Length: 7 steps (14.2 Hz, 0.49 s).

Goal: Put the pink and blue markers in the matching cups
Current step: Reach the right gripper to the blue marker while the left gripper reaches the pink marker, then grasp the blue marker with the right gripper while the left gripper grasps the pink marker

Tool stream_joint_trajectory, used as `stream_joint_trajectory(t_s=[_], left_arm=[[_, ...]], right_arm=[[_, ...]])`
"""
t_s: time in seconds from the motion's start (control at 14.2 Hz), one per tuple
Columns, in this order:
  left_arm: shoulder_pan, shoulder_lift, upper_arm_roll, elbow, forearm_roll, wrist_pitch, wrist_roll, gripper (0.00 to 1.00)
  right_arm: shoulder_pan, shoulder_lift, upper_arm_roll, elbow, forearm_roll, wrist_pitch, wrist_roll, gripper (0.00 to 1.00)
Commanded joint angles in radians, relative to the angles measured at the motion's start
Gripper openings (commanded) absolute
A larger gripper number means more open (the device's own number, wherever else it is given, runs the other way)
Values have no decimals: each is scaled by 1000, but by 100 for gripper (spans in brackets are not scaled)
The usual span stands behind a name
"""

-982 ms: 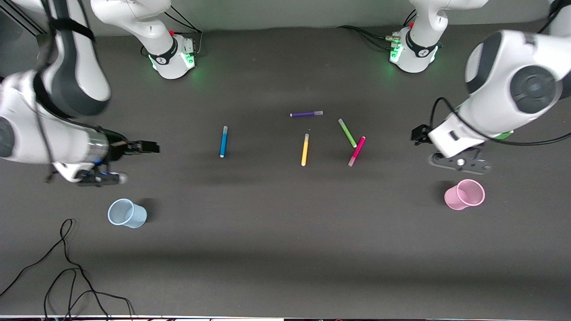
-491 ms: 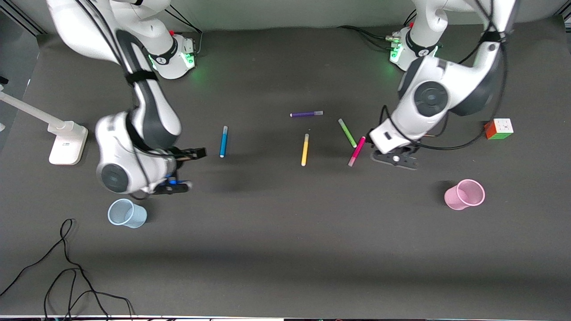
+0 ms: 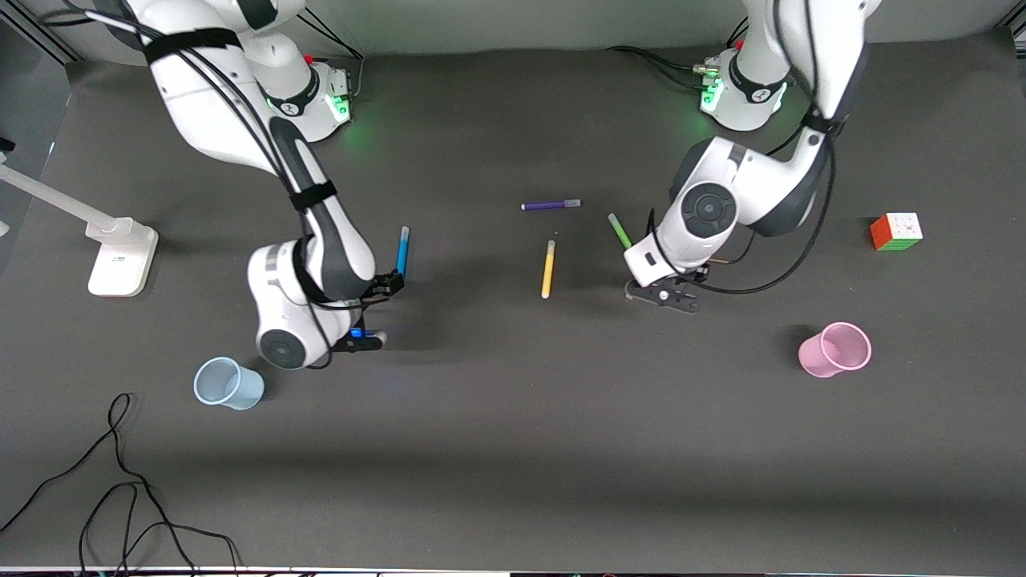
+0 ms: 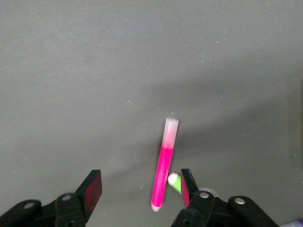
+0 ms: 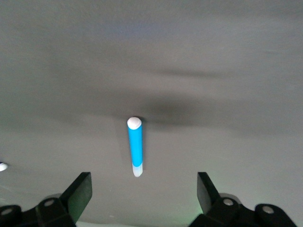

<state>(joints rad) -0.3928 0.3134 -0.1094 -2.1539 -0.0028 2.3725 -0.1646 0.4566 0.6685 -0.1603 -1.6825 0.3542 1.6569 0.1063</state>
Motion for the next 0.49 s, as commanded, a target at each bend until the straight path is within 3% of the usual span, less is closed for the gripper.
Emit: stream_joint_trajectory(t_s=[0.0, 0.35, 0.42], left_arm=[[-21, 0, 13, -105, 1, 157, -16, 78], [-47, -10, 13, -162, 0, 195, -23, 79], [-49, -8, 13, -164, 0, 200, -23, 79]], right_arm=[[31, 72, -10, 30, 23, 6, 0, 94], [79, 123, -8, 32, 25, 31, 3, 92], [79, 122, -8, 32, 26, 31, 3, 86]])
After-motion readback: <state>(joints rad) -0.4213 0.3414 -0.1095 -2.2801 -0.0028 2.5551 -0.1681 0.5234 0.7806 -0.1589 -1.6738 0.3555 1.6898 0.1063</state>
